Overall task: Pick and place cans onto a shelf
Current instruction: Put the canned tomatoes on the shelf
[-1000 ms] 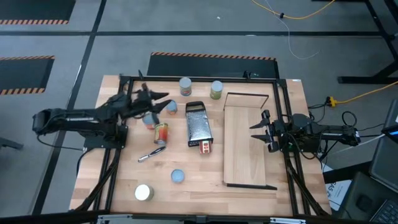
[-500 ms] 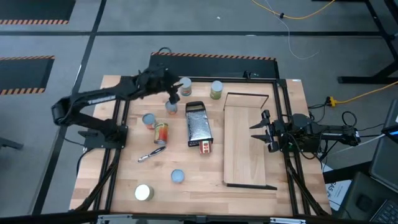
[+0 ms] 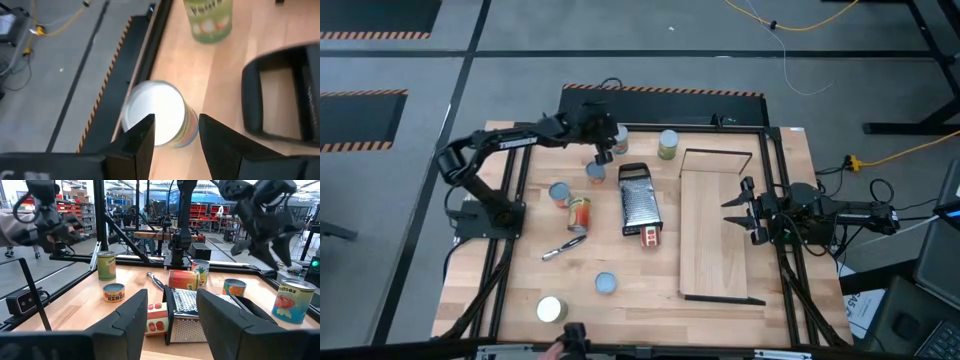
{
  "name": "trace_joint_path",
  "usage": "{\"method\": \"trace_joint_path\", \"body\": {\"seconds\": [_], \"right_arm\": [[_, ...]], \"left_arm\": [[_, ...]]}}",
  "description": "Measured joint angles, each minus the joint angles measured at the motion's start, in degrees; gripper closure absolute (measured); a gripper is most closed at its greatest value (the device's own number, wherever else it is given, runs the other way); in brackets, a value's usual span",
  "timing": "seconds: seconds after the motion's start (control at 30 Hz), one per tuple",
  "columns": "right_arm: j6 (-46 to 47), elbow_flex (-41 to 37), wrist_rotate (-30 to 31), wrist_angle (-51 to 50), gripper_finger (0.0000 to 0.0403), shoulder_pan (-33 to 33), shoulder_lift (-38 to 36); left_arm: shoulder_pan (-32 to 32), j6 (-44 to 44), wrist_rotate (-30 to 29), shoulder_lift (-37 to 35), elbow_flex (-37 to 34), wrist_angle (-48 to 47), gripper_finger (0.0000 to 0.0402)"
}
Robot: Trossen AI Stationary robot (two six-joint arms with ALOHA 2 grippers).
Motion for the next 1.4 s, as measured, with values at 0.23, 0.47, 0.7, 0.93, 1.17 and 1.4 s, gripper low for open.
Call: {"method": "trace_joint_path", "body": {"seconds": [0.23,0.47,0.7,0.93,1.17,1.4], "right_arm": [[0.0,0.0,-0.02,0.0,0.0228,0.0,0.0],[-0.02,0.0,-0.02,0.0,0.0228,-0.01,0.0],[-0.02,0.0,-0.02,0.0,0.0228,0.0,-0.01],[-0.02,0.0,-0.02,0.02,0.0228,-0.01,0.0],[-0.02,0.0,-0.02,0.0,0.0228,-0.02,0.02],[-0.02,0.0,0.0,0.02,0.0228,-0.01,0.02]], "left_arm": [[-0.02,0.28,0.04,4.58,0.02,0.71,0.0256],[-0.02,0.41,-0.04,6.0,0.15,1.28,0.0256],[0.09,0.39,-0.22,6.0,0.15,1.25,0.0288],[0.93,0.36,-0.16,6.0,0.15,1.2,0.0337],[1.92,0.24,-0.15,6.0,0.15,1.06,0.039],[1.9,0.22,-0.18,6.02,0.11,1.27,0.0398]]}}
